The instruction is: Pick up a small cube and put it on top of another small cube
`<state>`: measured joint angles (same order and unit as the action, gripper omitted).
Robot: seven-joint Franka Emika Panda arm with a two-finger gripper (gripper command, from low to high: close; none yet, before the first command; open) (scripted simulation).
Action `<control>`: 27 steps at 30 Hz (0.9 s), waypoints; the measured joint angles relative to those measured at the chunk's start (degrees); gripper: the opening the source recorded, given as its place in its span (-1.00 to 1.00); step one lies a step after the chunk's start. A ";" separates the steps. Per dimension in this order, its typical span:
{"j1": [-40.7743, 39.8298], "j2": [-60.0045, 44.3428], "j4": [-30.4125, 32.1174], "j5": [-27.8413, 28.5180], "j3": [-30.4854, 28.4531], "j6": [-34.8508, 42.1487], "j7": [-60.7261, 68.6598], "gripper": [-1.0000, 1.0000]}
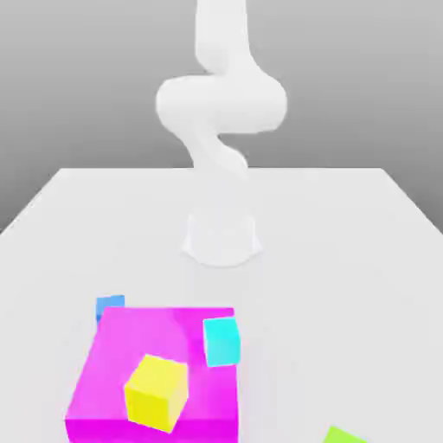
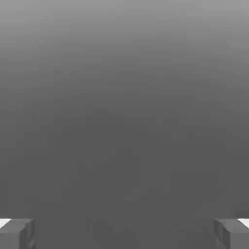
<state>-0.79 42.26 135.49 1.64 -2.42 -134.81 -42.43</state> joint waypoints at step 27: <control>-29.54 -55.76 30.33 -20.91 0.85 -44.50 60.03 -1.00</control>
<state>-30.33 -13.50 165.83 -19.27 -1.57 -179.32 17.60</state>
